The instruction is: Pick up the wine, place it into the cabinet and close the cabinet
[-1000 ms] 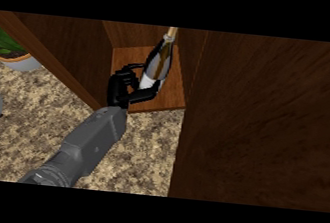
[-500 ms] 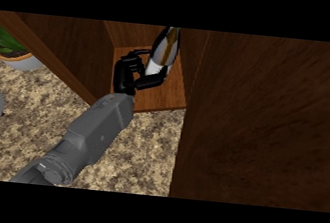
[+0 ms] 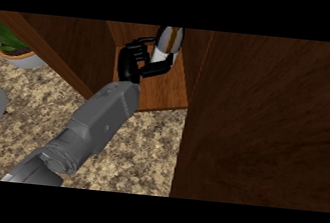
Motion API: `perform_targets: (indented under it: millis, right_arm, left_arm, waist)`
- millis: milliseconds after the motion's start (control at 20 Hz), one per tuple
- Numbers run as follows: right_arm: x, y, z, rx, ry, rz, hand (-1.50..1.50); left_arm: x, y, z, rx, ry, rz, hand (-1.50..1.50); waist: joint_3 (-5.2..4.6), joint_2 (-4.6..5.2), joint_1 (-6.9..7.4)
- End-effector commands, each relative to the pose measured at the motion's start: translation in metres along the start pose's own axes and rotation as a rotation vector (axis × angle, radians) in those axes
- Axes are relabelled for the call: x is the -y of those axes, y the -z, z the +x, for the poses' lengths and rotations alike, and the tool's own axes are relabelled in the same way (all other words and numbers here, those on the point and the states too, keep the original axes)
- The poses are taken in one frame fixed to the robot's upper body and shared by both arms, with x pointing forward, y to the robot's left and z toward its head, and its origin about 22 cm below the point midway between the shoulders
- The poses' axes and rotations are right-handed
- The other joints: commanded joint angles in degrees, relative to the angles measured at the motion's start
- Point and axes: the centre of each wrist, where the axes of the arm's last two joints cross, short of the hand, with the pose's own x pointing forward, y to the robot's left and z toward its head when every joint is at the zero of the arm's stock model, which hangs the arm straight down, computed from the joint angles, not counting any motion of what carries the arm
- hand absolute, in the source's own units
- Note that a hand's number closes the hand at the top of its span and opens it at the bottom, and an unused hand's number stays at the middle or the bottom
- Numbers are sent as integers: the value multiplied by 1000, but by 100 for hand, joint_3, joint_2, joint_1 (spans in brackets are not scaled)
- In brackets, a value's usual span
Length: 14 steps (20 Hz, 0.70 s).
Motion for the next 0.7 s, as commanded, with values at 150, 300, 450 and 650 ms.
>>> perform_targets:
  millis: [150,300,450,650]
  right_arm:
    - [5,-8,0,13,-3,-12,-150]
    - [8,-7,1,16,-19,-15,-150]
    - [10,-5,0,17,-22,-17,-150]
    - [7,-7,-2,16,-4,7,-150]
  left_arm:
    - [4,4,7,-50,-7,17,150]
    - [11,12,24,-59,-29,34,150]
    - [1,14,19,-30,63,25,150]
    - [-15,21,18,69,265,43,150]
  waist:
    - [7,40,42]
    - [8,25,130]
    - [11,60,100]
    - [21,78,50]
